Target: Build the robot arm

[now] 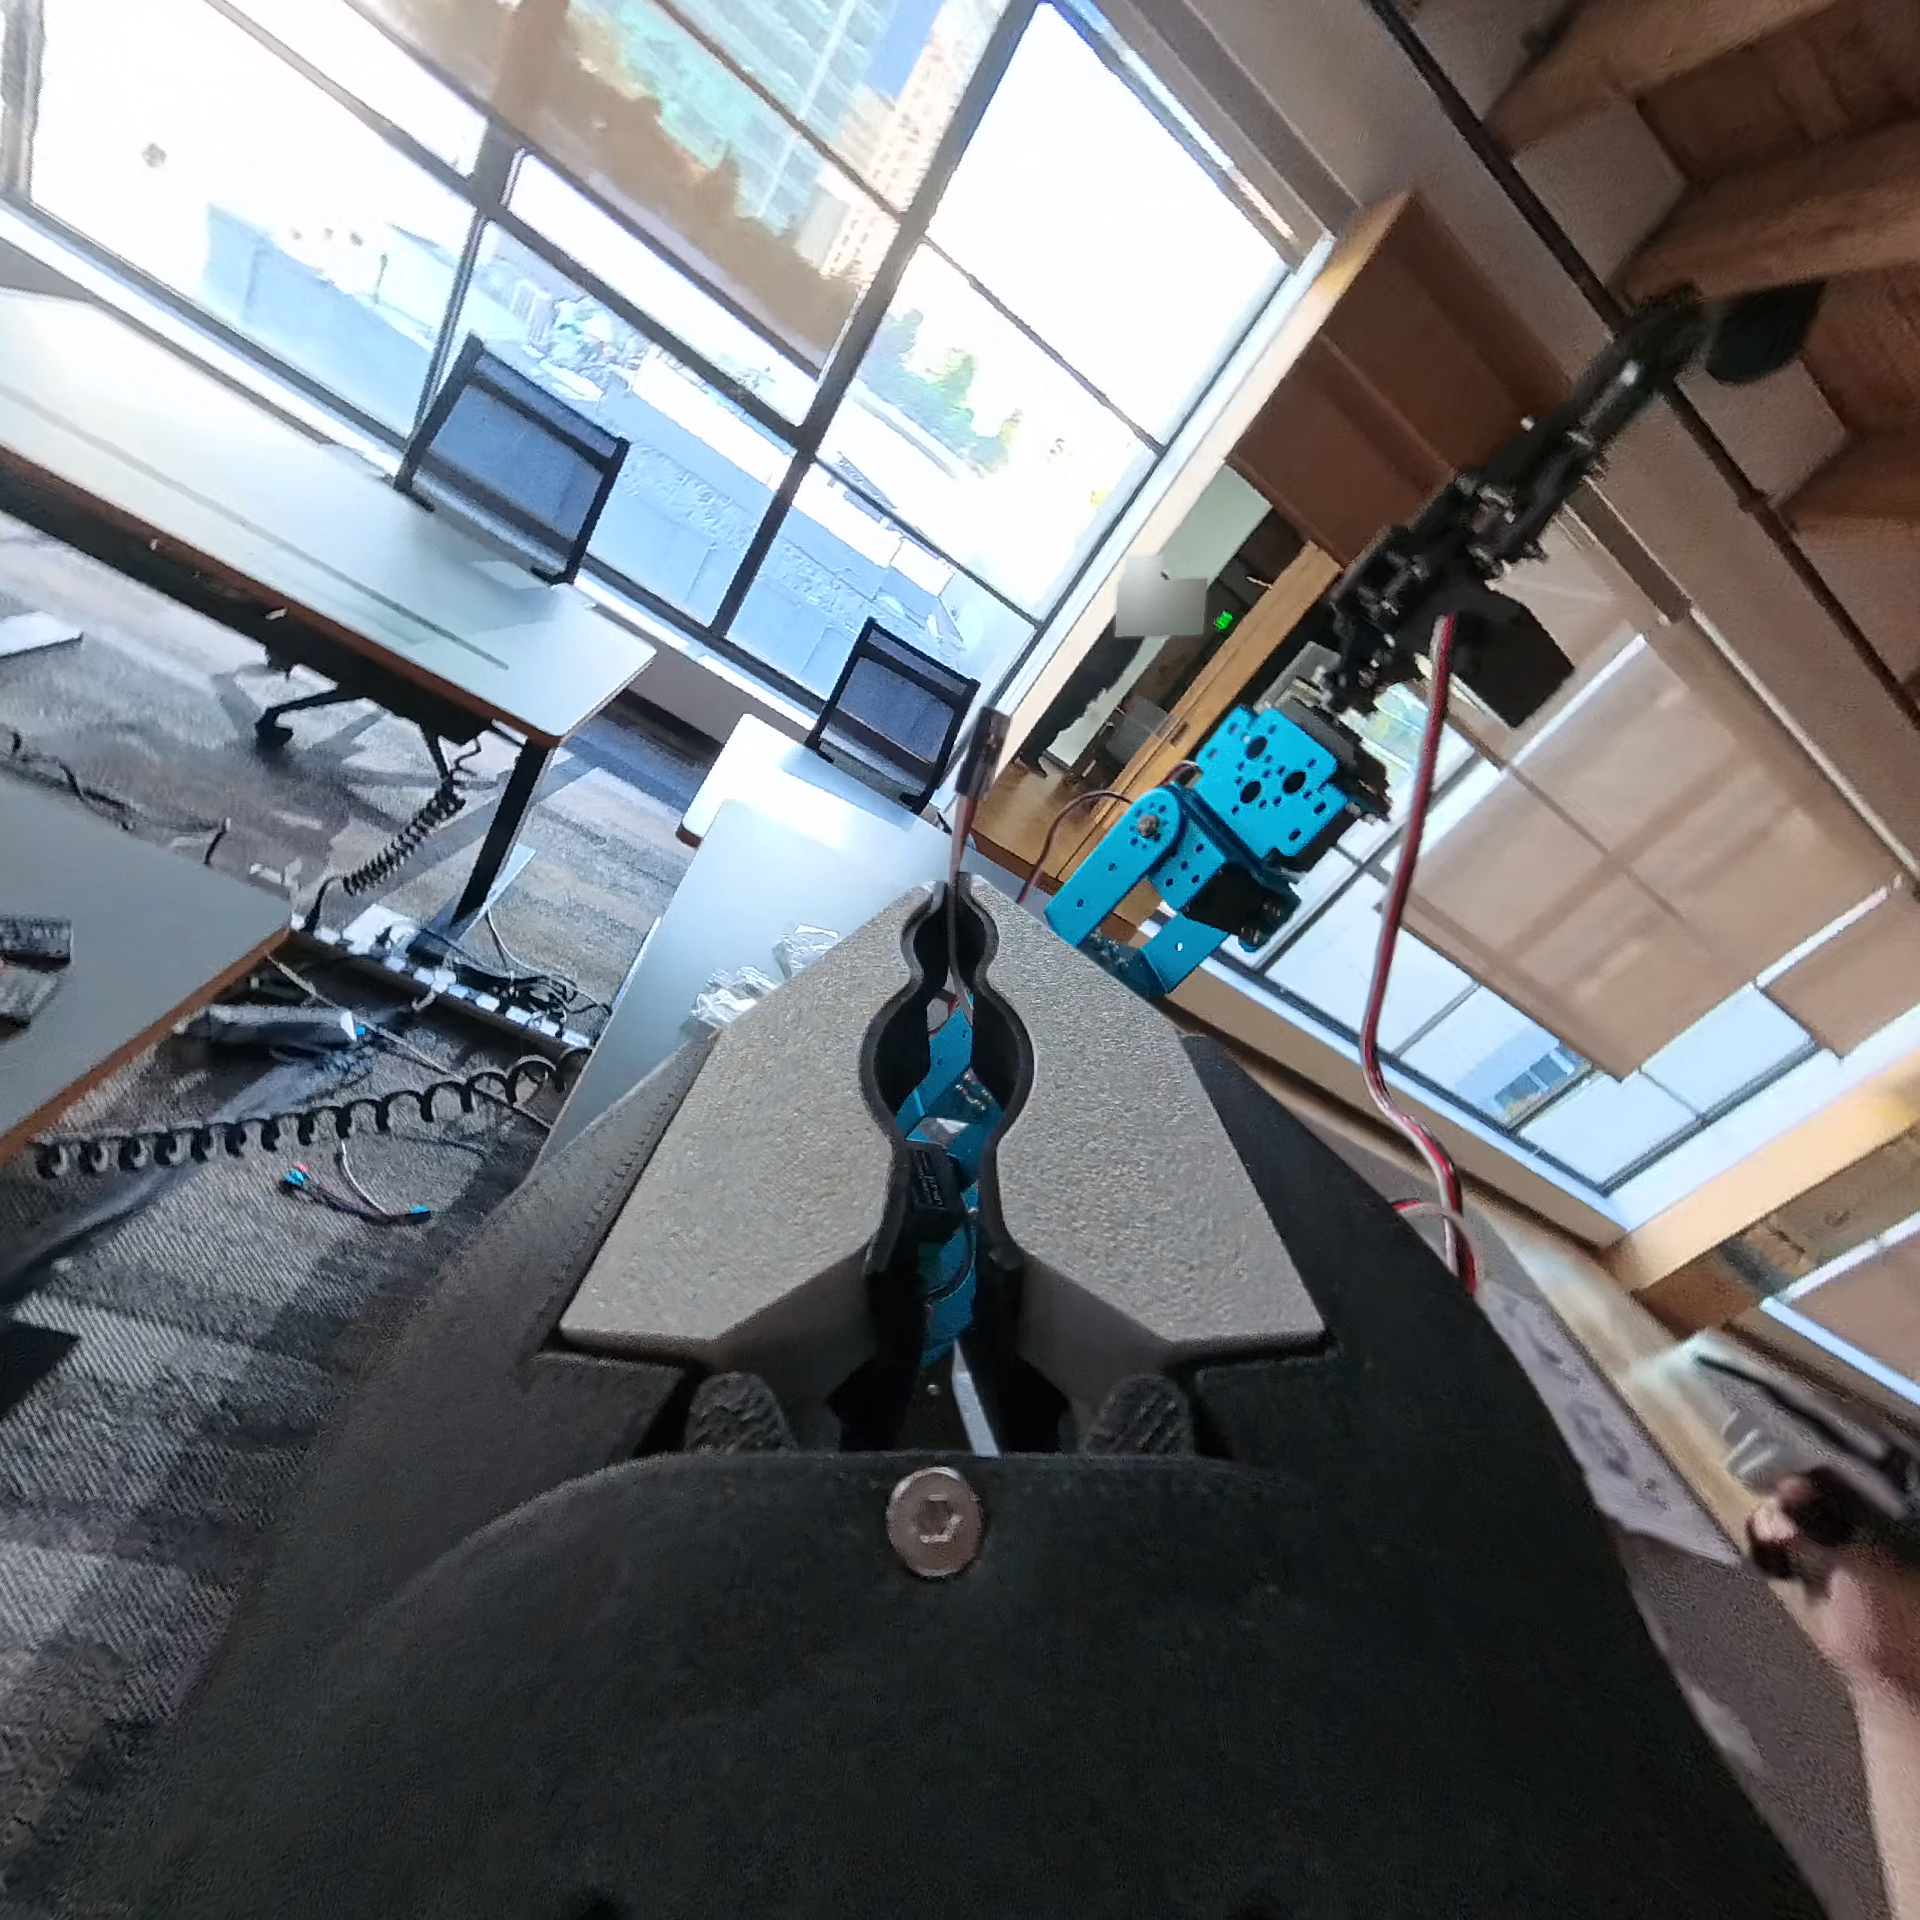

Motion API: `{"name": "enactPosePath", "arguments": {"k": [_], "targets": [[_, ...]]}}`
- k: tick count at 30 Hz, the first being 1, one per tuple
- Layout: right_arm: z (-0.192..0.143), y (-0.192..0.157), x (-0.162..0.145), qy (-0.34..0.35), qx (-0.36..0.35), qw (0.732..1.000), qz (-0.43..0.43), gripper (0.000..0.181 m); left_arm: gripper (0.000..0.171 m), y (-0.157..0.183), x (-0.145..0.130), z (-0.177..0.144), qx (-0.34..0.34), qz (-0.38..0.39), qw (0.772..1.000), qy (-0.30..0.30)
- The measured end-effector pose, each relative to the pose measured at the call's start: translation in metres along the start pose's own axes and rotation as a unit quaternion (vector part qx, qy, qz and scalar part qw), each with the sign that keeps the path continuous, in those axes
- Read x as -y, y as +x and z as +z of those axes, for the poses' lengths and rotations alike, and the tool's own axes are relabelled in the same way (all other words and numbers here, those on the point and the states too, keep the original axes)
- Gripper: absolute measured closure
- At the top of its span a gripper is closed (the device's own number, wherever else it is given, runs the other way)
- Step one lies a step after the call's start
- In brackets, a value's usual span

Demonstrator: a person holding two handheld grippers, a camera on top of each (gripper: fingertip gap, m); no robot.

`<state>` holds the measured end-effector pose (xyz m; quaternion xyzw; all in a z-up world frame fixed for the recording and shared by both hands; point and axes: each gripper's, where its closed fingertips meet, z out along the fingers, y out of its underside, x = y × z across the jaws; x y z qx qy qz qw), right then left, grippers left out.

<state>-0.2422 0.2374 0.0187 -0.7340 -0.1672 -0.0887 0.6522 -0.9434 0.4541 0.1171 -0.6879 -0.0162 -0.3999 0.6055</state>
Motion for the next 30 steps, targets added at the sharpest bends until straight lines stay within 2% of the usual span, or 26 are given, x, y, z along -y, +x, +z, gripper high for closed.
{"name": "enactPosePath", "arguments": {"k": [2,6,7,8,9,11,14,17,21,26,30], "targets": [[0.019,-0.120,0.078,0.077,0.186,0.978,0.049,0.174,0.171,0.003,-0.003,-0.002,-0.021,0.035,0.999,0.001],[0.029,-0.309,0.188,0.164,0.366,0.911,0.091,0.172,0.171,0.000,-0.014,-0.007,-0.061,0.114,0.992,-0.017],[0.031,-0.350,0.204,0.166,0.396,0.898,0.095,0.172,0.171,-0.001,-0.016,-0.008,-0.077,0.124,0.989,-0.020],[0.036,-0.383,0.212,0.155,0.406,0.896,0.089,0.172,0.171,-0.002,-0.016,-0.008,-0.095,0.128,0.987,-0.021],[0.044,-0.407,0.219,0.148,0.391,0.905,0.081,0.171,0.171,-0.002,-0.014,-0.010,-0.113,0.129,0.985,-0.018],[0.056,-0.432,0.231,0.151,0.331,0.927,0.093,0.172,0.171,0.001,-0.013,-0.015,-0.148,0.133,0.980,-0.020],[0.055,-0.446,0.241,0.161,0.271,0.938,0.145,0.172,0.171,-0.001,-0.015,-0.020,-0.150,0.164,0.975,-0.029],[0.052,-0.435,0.225,0.121,0.217,0.956,0.156,0.172,0.171,0.001,-0.017,-0.028,-0.148,0.195,0.969,-0.015],[0.047,-0.391,0.178,0.052,0.120,0.985,0.108,0.173,0.171,-0.004,-0.023,-0.037,-0.114,0.258,0.959,0.022],[0.049,-0.337,0.129,0.015,0.083,0.990,0.115,0.173,0.171,-0.018,-0.041,-0.038,-0.067,0.288,0.955,0.011],[0.037,-0.284,0.109,0.003,0.013,0.994,0.106,0.173,0.171,-0.027,-0.052,-0.034,-0.077,0.273,0.959,-0.021]]}}
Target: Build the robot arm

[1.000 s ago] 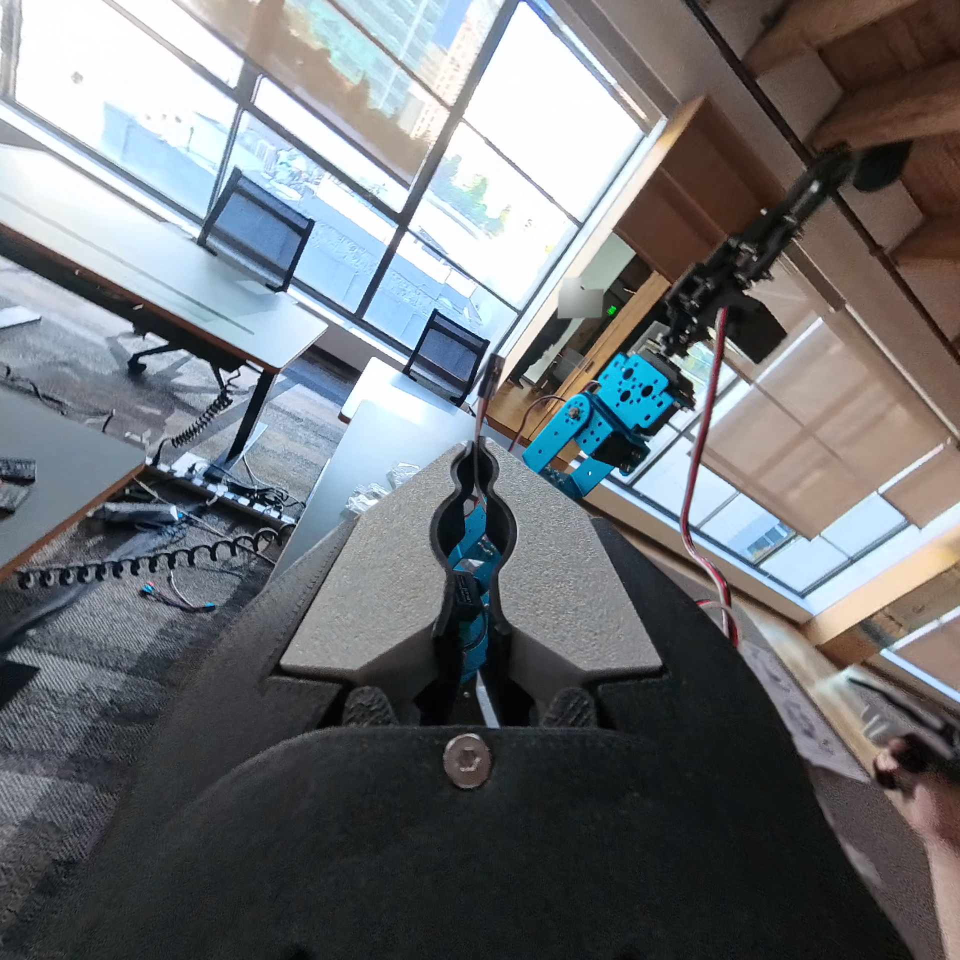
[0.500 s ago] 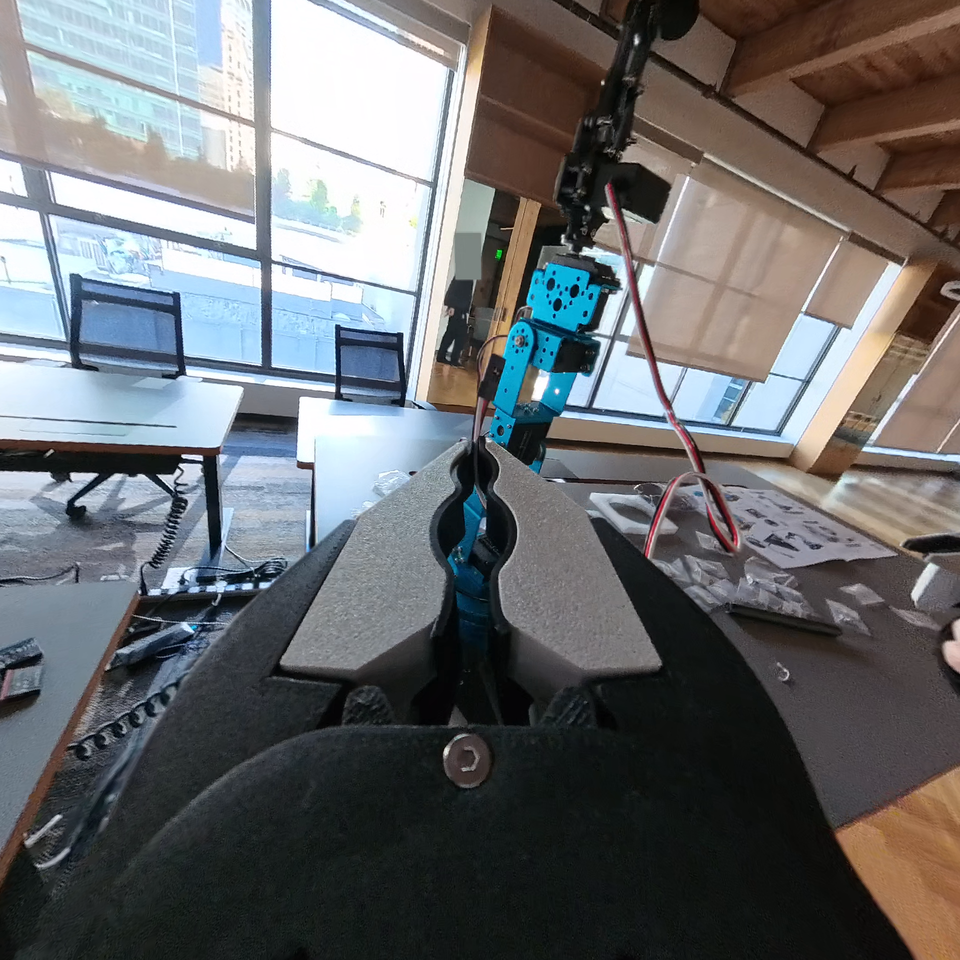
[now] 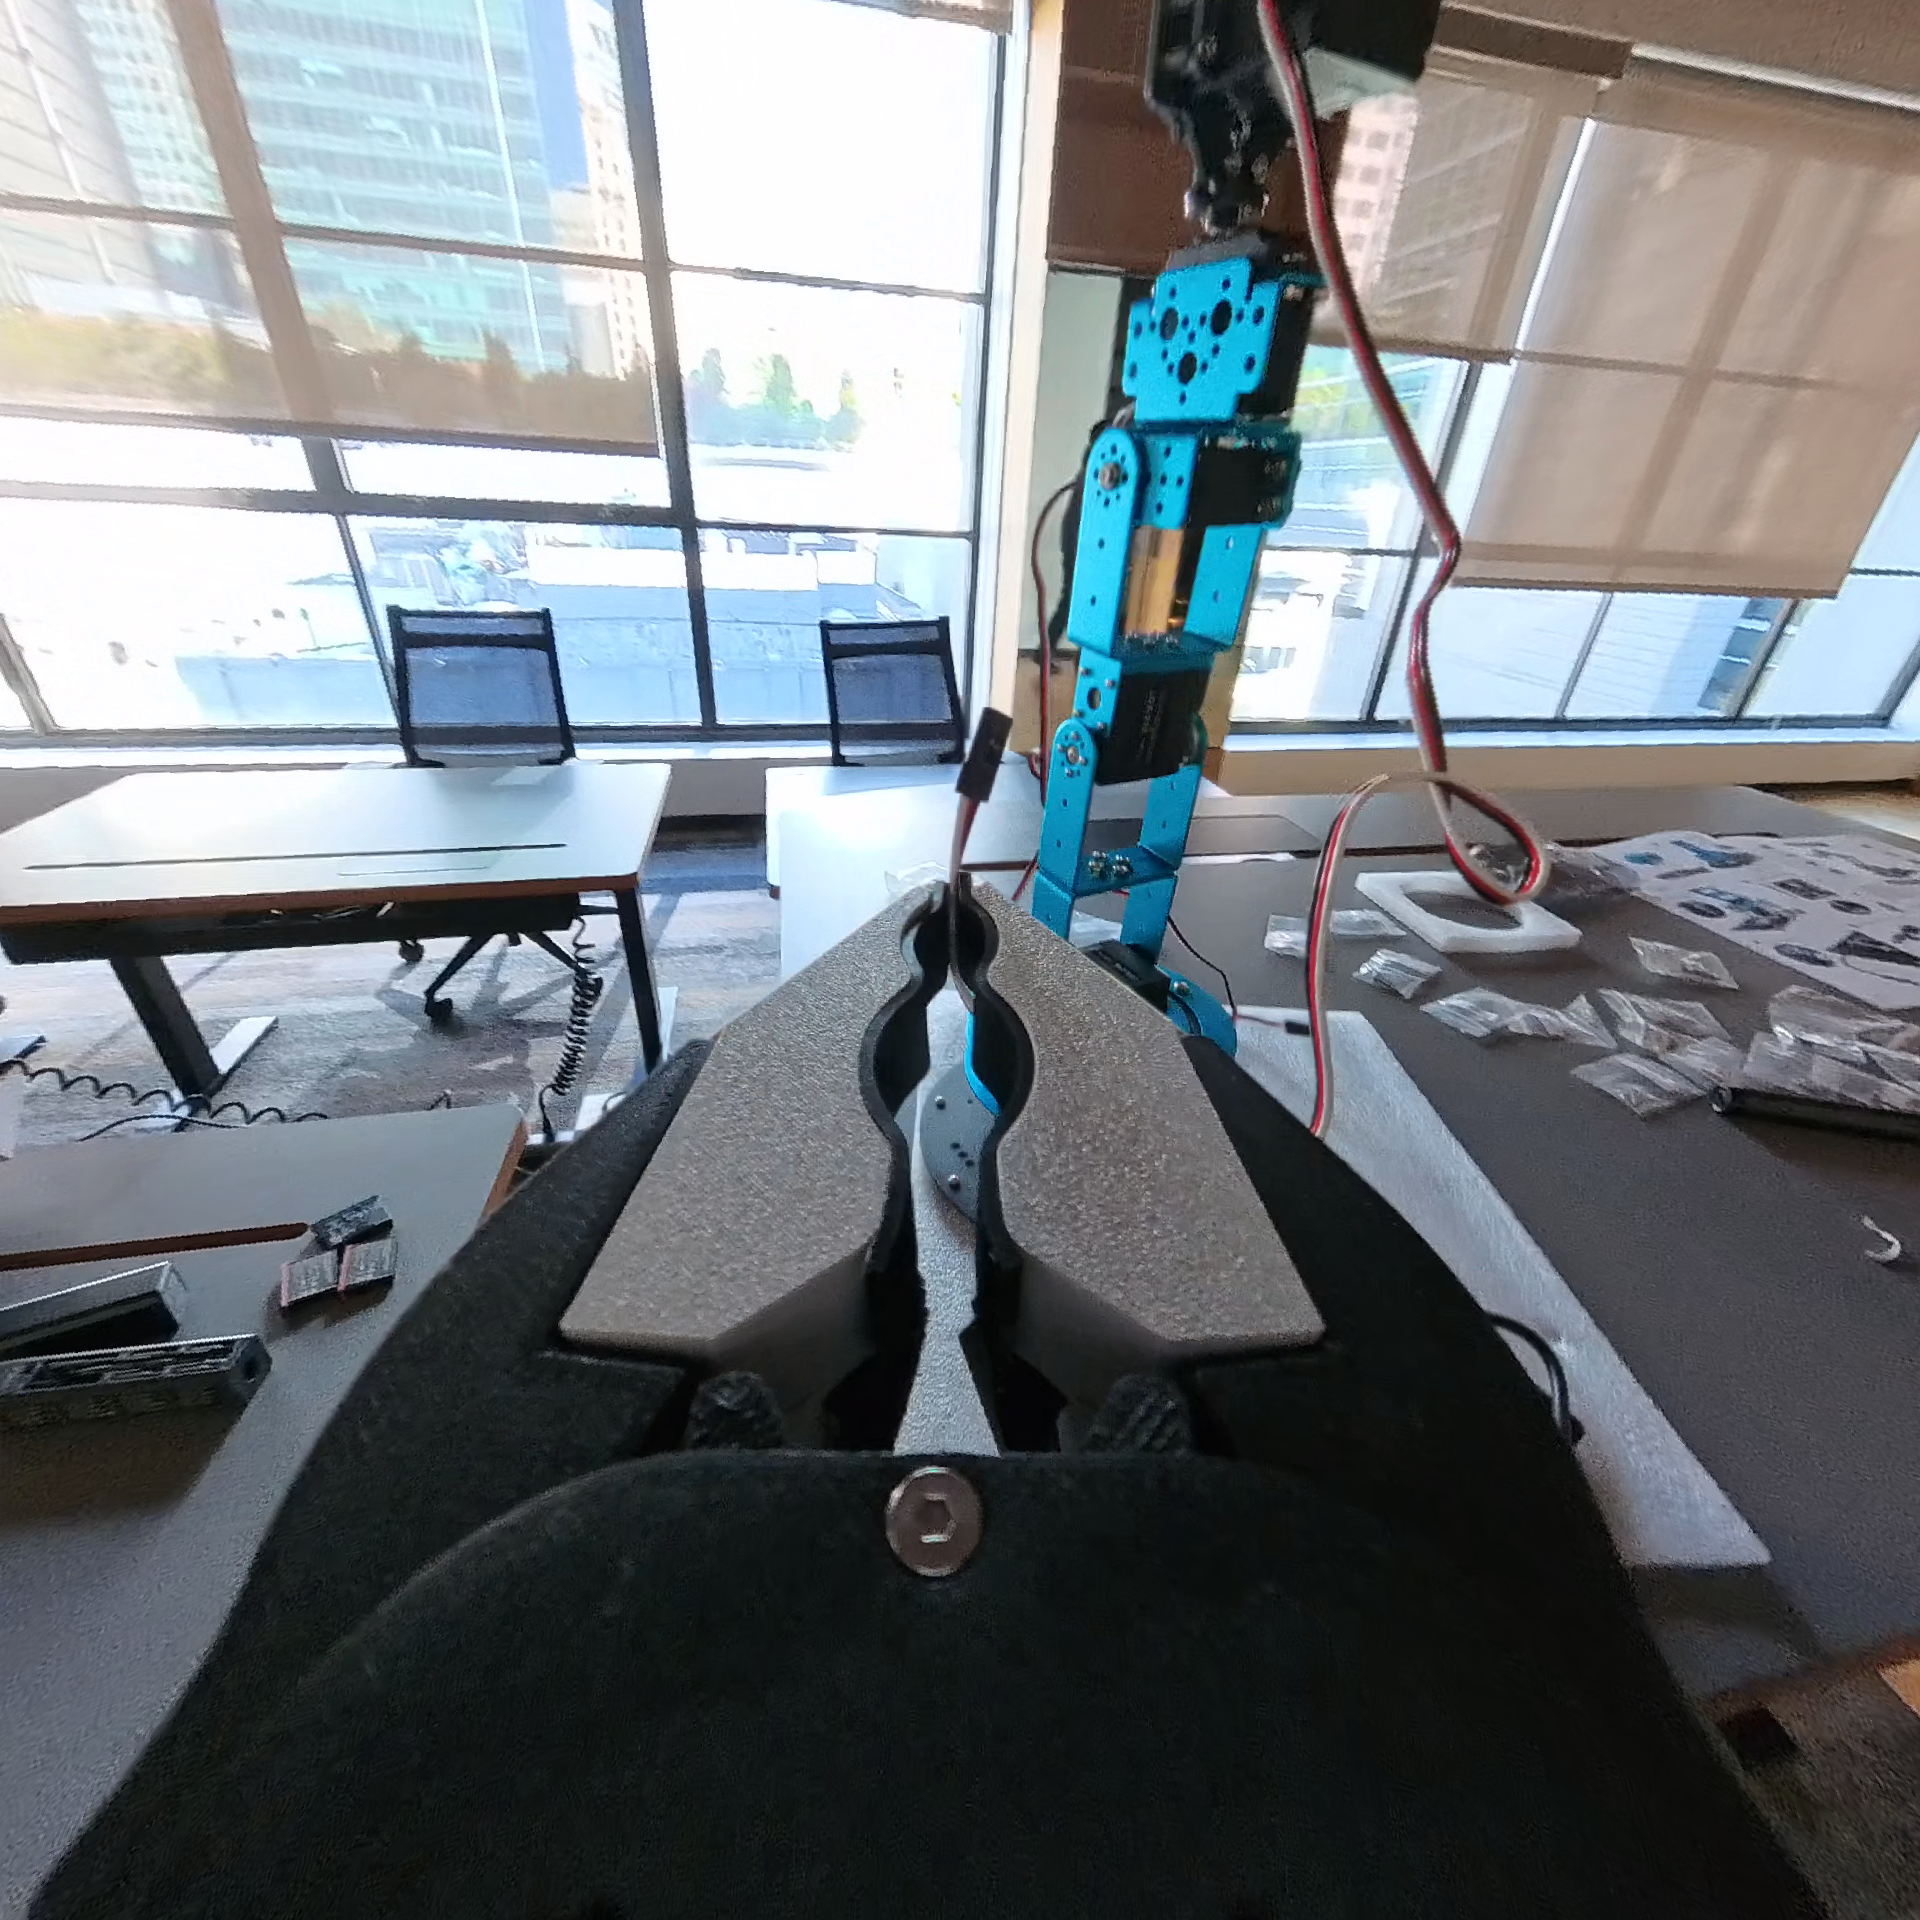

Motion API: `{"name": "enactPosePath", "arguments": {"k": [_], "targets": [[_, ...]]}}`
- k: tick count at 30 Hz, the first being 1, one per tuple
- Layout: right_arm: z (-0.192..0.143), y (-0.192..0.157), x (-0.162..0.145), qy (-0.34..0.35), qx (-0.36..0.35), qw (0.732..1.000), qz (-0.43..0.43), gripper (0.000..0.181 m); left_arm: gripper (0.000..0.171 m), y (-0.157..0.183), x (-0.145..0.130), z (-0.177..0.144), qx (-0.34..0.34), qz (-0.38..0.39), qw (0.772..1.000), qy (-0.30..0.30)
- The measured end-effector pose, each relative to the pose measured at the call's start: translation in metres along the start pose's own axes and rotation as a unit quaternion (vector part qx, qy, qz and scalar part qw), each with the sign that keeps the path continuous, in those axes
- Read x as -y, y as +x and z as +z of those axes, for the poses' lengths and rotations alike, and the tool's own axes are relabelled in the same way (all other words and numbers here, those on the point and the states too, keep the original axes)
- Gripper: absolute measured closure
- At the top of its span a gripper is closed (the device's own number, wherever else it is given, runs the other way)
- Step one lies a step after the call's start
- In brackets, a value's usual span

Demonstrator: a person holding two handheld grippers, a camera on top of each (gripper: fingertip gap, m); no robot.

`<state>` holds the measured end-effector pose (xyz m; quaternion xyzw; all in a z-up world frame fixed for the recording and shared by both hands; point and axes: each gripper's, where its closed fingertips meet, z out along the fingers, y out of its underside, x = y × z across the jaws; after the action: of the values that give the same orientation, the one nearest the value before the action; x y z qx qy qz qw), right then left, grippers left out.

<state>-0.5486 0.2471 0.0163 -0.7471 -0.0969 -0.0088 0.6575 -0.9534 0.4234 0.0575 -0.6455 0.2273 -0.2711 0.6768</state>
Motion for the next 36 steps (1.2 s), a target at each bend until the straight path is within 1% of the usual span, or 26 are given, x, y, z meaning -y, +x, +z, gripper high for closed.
{"name": "enactPosePath", "arguments": {"k": [3,5,7,9,12,15,18,20,22,23,26,29,32,33,36], "targets": [[-0.039,0.044,0.001,0.011,-0.103,0.994,-0.023,0.173,0.171,-0.003,-0.004,-0.003,-0.031,0.004,0.999,-0.008],[-0.078,0.071,0.001,0.020,-0.187,0.981,-0.043,0.174,0.171,-0.010,0.004,-0.007,-0.035,0.018,0.999,0.005],[-0.117,0.098,0.001,0.033,-0.259,0.963,-0.064,0.177,0.171,-0.014,0.015,-0.009,-0.035,0.003,0.999,0.007],[-0.146,0.130,-0.010,0.014,-0.294,0.954,-0.062,0.177,0.171,-0.009,0.030,-0.010,-0.039,-0.022,0.999,0.011],[-0.186,0.192,-0.028,-0.009,-0.348,0.936,-0.054,0.176,0.171,-0.001,0.048,-0.009,-0.013,-0.014,1.000,0.017],[-0.219,0.261,-0.041,-0.011,-0.393,0.915,-0.093,0.164,0.171,0.014,0.062,-0.009,0.034,0.002,0.999,0.013],[-0.226,0.337,-0.060,-0.027,-0.373,0.916,-0.147,0.166,0.171,0.033,0.078,-0.011,0.099,0.002,0.995,0.017],[-0.223,0.390,-0.078,-0.031,-0.347,0.923,-0.164,0.168,0.171,0.044,0.085,-0.010,0.133,-0.037,0.990,0.021],[-0.215,0.435,-0.100,-0.040,-0.307,0.938,-0.156,0.169,0.171,0.051,0.090,-0.006,0.162,-0.067,0.984,0.028],[-0.210,0.455,-0.111,-0.046,-0.285,0.946,-0.148,0.173,0.171,0.052,0.090,-0.003,0.176,-0.083,0.981,0.026],[-0.200,0.501,-0.136,-0.040,-0.230,0.965,-0.119,0.181,0.171,0.049,0.089,0.003,0.208,-0.142,0.967,0.032],[-0.192,0.527,-0.159,-0.020,-0.195,0.974,-0.110,0.181,0.171,0.040,0.085,0.000,0.247,-0.200,0.947,0.048],[-0.188,0.533,-0.173,-0.005,-0.181,0.971,-0.152,0.181,0.171,0.038,0.086,-0.008,0.274,-0.239,0.929,0.072],[-0.188,0.532,-0.174,-0.006,-0.174,0.974,-0.143,0.181,0.171,0.039,0.086,-0.010,0.283,-0.243,0.925,0.075],[-0.189,0.523,-0.169,0.044,-0.136,0.986,-0.091,0.181,0.171,0.045,0.081,-0.012,0.309,-0.252,0.914,0.073]]}}
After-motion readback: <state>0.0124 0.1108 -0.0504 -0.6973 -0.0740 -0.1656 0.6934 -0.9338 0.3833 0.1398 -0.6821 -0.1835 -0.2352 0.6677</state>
